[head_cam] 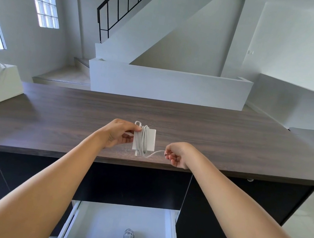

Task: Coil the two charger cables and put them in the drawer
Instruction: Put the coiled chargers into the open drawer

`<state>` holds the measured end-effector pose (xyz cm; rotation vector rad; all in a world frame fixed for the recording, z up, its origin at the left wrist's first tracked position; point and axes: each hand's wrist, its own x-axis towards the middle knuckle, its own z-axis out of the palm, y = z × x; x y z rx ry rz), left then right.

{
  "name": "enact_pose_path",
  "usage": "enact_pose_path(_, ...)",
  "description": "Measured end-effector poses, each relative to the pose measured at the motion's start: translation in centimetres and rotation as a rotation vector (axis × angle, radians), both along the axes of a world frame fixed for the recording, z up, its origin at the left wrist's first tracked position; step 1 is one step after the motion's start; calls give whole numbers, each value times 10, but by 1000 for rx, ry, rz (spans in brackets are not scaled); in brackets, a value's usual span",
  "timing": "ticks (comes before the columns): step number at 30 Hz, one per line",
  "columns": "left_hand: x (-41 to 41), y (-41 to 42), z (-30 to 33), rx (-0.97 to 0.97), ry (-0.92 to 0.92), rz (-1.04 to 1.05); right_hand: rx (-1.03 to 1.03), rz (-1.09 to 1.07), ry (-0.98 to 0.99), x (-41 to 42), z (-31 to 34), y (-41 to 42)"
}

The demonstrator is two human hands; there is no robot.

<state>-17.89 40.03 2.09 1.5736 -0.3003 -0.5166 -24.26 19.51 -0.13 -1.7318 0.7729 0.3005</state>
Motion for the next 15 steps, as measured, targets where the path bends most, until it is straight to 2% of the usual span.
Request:
enact_pose_path(6, 5, 4, -1, -103, 68, -51, -116, 88, 122, 3, -14, -11)
enact_pose_path(10, 3, -2, -3, -189, 142, -109, -213, 334, 183, 3, -15, -3)
enact_pose_path(15, 5, -10, 0, -98, 75, -43, -309, 578, 318, 3, -22, 4)
